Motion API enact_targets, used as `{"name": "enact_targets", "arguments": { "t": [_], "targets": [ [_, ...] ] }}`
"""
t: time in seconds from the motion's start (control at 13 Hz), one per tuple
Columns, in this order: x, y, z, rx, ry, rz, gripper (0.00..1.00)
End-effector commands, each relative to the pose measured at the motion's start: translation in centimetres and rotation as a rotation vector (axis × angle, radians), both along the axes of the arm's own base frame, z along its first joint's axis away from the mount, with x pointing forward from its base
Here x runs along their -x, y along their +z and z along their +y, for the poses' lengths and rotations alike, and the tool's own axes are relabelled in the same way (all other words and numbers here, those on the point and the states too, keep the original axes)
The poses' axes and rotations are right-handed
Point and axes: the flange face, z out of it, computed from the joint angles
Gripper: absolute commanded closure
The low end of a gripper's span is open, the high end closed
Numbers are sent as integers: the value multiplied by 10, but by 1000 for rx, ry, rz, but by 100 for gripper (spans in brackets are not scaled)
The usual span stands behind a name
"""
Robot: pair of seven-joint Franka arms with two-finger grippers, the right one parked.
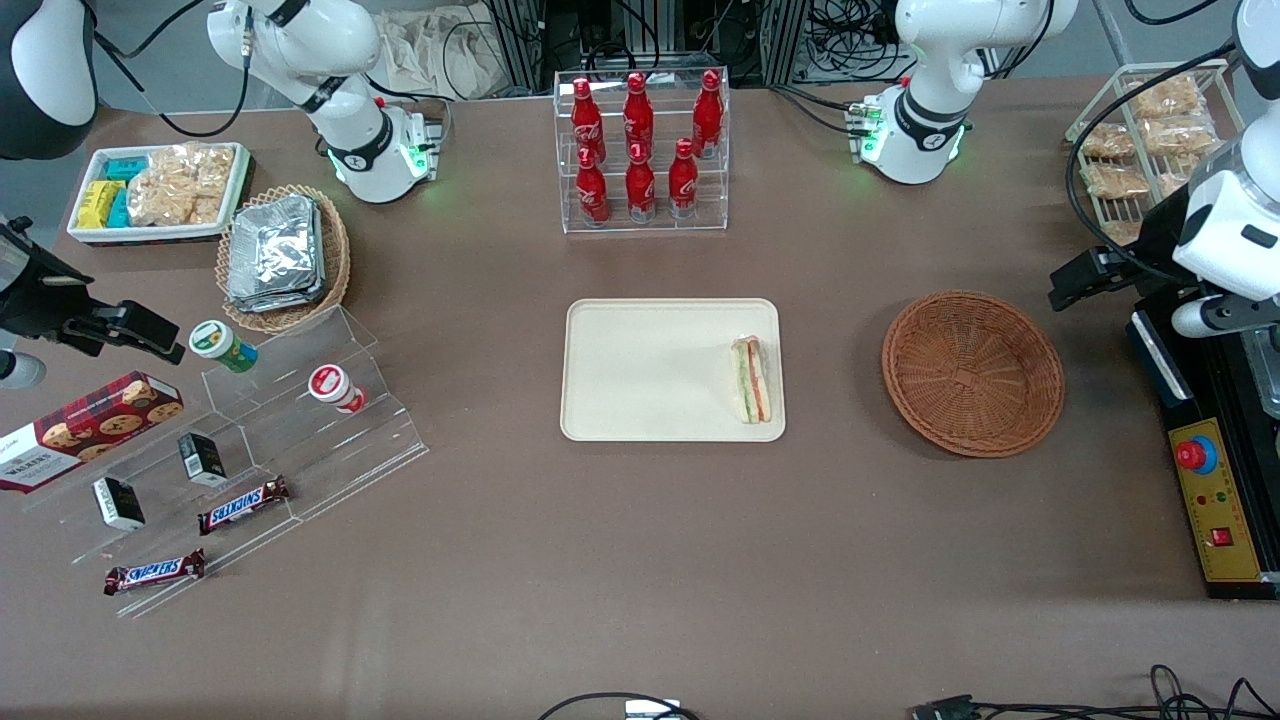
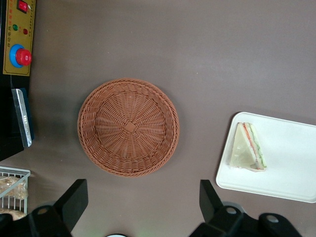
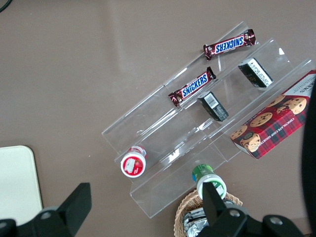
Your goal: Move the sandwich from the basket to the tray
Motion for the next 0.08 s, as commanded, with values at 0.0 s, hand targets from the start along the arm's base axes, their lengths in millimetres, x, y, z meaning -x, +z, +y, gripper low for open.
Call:
{"name": "enact_targets", "arguments": {
  "t": [0.0],
  "targets": [
    [5, 6, 12, -3, 10, 4, 0]
  ]
}}
